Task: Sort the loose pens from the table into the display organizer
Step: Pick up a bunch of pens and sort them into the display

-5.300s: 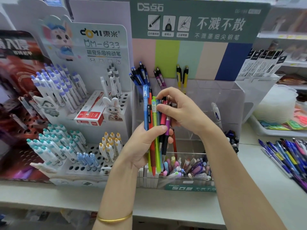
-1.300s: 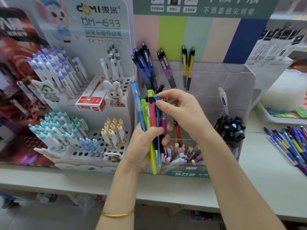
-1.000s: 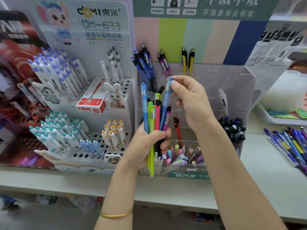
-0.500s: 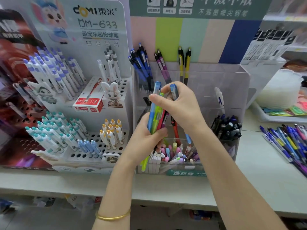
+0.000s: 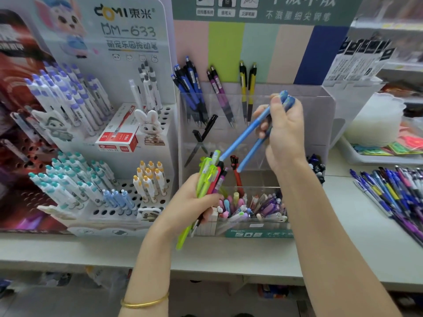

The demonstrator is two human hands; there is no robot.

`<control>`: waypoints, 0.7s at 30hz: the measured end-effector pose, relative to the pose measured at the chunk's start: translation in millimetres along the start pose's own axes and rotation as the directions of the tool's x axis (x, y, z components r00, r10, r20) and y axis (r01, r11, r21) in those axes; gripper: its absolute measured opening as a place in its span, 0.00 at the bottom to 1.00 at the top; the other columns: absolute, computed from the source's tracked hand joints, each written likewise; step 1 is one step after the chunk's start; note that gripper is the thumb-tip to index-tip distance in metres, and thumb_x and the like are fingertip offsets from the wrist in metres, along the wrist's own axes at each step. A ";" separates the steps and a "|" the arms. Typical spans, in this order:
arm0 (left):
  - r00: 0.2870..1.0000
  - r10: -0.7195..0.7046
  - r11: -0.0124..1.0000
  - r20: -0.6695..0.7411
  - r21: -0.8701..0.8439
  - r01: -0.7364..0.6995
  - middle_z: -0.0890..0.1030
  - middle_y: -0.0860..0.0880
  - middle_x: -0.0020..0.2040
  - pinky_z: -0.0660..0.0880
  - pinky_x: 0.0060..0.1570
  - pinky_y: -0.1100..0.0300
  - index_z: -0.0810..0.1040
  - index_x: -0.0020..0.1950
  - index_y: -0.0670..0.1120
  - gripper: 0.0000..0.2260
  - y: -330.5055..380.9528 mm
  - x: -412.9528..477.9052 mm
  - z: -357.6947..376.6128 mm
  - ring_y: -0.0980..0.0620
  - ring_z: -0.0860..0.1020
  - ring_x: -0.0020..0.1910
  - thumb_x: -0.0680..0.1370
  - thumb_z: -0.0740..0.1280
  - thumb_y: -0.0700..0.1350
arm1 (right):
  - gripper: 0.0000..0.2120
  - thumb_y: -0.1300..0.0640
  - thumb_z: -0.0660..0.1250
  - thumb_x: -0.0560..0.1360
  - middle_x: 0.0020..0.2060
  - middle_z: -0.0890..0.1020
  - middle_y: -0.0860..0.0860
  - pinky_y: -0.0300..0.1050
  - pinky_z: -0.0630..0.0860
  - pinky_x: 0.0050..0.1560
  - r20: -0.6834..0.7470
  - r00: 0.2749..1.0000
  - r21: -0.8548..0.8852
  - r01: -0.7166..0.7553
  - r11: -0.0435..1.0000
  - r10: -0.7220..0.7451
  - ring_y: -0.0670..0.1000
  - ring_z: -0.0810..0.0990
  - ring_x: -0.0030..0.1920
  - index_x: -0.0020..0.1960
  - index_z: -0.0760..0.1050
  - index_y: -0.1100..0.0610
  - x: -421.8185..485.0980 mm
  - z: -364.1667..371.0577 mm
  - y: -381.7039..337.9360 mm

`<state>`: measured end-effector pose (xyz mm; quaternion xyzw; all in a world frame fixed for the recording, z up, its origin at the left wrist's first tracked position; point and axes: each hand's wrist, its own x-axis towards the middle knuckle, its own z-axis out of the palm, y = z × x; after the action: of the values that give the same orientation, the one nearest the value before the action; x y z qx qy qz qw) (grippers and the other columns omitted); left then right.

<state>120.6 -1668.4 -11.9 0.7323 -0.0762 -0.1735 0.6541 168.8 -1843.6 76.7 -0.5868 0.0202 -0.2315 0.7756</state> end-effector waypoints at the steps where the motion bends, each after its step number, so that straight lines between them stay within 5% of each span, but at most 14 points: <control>1: 1.000 -0.004 1.000 -0.007 -0.031 0.004 0.74 0.45 0.34 0.71 0.27 0.58 0.70 0.55 0.46 0.10 -0.3 -3.0 -7.7 0.51 0.72 0.28 0.77 0.66 0.35 | 0.05 0.58 0.54 0.83 0.33 0.77 0.51 0.36 0.70 0.31 -0.002 1.000 -0.013 0.026 1.000 -0.026 0.44 0.70 0.28 0.49 0.65 0.54 0.0 1.0 2.5; 4: 0.997 0.027 0.987 -0.067 -0.158 -0.037 0.75 0.43 0.36 0.71 0.28 0.57 0.69 0.52 0.44 0.11 -2.0 -8.6 -32.4 0.51 0.72 0.29 0.74 0.70 0.40 | 0.04 0.56 0.56 0.83 0.35 0.79 0.49 0.33 0.71 0.46 0.059 0.994 -0.207 0.104 0.973 -0.093 0.43 0.76 0.37 0.49 0.66 0.51 -10.7 10.9 19.0; 7: 0.983 0.064 0.964 -0.172 -0.243 -0.105 0.73 0.42 0.35 0.72 0.30 0.56 0.71 0.48 0.42 0.11 -4.7 -13.6 -47.3 0.50 0.72 0.29 0.71 0.71 0.42 | 0.04 0.55 0.56 0.83 0.37 0.77 0.48 0.31 0.71 0.44 0.160 0.973 -0.311 0.210 0.927 -0.167 0.43 0.76 0.38 0.50 0.65 0.48 -26.3 27.7 38.7; 12: 0.953 0.094 0.908 -0.287 -0.368 -0.200 0.75 0.44 0.36 0.74 0.31 0.60 0.72 0.48 0.43 0.04 -3.9 -20.7 -45.3 0.52 0.73 0.29 0.78 0.64 0.34 | 0.04 0.52 0.59 0.81 0.42 0.77 0.52 0.56 0.78 0.44 0.269 0.935 -0.385 0.324 0.864 -0.231 0.52 0.79 0.42 0.53 0.64 0.45 -43.4 45.7 66.0; 16: 0.938 0.112 0.881 -0.328 -0.404 -0.247 0.76 0.46 0.35 0.74 0.31 0.60 0.72 0.50 0.41 0.05 -7.6 -23.0 -48.7 0.52 0.74 0.30 0.76 0.66 0.38 | 0.05 0.48 0.60 0.79 0.42 0.79 0.54 0.58 0.78 0.42 0.354 0.917 -0.468 0.344 0.814 -0.184 0.53 0.80 0.43 0.51 0.64 0.40 -52.3 52.5 80.7; 18: 0.944 0.121 0.875 -0.306 -0.417 -0.247 0.76 0.46 0.36 0.74 0.31 0.59 0.71 0.52 0.40 0.11 -9.4 -24.0 -50.9 0.52 0.74 0.30 0.73 0.68 0.41 | 0.05 0.51 0.63 0.78 0.40 0.78 0.52 0.52 0.75 0.40 0.426 0.899 -0.594 0.360 0.719 -0.098 0.52 0.77 0.41 0.54 0.69 0.48 -54.0 54.5 88.7; 21: 0.958 0.129 0.866 -0.255 -0.442 -0.234 0.76 0.45 0.38 0.75 0.32 0.59 0.72 0.52 0.43 0.11 -12.0 -24.8 -52.3 0.51 0.74 0.31 0.72 0.68 0.42 | 0.07 0.54 0.64 0.78 0.43 0.78 0.51 0.46 0.69 0.39 0.481 0.877 -0.810 0.441 0.387 0.007 0.52 0.74 0.47 0.53 0.74 0.56 -56.6 57.0 99.1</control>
<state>114.7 -1609.7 -15.5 0.5570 -0.0291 -0.0433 0.8289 168.9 -1750.3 -10.3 -0.9406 -0.1001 -0.1576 0.2834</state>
